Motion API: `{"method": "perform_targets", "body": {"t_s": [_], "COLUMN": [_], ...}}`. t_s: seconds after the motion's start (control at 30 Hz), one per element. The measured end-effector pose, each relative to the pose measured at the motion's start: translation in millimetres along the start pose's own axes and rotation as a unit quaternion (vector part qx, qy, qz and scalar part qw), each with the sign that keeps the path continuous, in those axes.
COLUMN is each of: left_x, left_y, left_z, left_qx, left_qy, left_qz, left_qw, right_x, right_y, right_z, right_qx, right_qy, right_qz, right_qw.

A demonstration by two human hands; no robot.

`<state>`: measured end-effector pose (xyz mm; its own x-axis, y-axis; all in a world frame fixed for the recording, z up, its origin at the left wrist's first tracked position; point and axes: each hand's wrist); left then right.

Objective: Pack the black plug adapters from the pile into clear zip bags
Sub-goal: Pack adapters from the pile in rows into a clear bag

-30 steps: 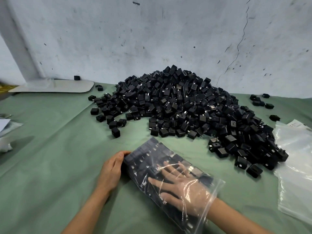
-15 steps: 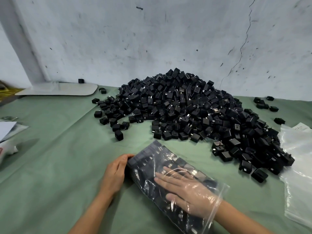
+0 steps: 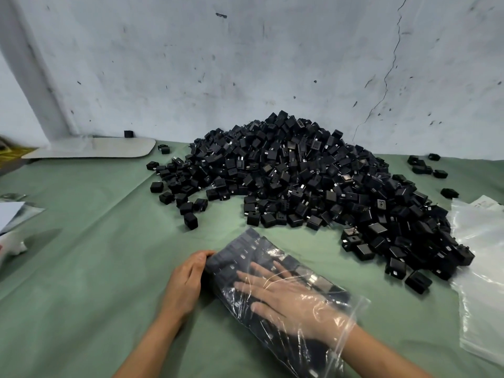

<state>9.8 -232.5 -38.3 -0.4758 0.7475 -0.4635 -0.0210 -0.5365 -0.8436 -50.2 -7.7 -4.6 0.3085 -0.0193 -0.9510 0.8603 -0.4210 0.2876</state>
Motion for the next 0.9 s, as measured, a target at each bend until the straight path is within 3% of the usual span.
{"method": "perform_targets", "body": {"t_s": [0.27,0.5,0.57,0.63,0.7,0.8,0.9], "left_x": [-4,-5,-4,-5,-6,-4,-4], "left_y": [4,7,6,5,4,3,2], "left_z": [1,-1,-1,0,1,-1,-2], "left_qx": [0.021,0.017,0.012,0.010,0.005,-0.007,-0.004], "left_qy": [0.025,0.031,0.041,0.052,0.058,0.056,0.057], "left_qz": [0.108,0.145,0.157,0.148,0.140,0.137,0.133], "left_qw": [0.994,0.989,0.987,0.988,0.988,0.989,0.989], "right_x": [10,10,5,-3,-13,-29,-32], "right_y": [-2,-9,-15,-26,-47,-90,-123], "right_z": [-17,-133,-168,-190,-199,-194,-173], "right_qx": [0.007,0.087,0.090,0.118,0.186,0.282,0.327], "right_qy": [-0.028,-0.035,-0.146,-0.283,-0.340,-0.343,-0.275], "right_qz": [-0.014,0.039,-0.027,0.012,0.047,0.058,0.072], "right_qw": [0.999,0.995,0.985,0.952,0.921,0.894,0.901]}}
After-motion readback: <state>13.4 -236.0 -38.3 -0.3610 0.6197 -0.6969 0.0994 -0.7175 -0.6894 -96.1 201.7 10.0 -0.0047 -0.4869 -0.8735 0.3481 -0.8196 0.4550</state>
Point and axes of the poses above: each hand's wrist, its own z-axis towards the middle knuckle, its own x-axis out of the palm, y = z × x, and after that the axes turned 8 degrees about z, right-handed
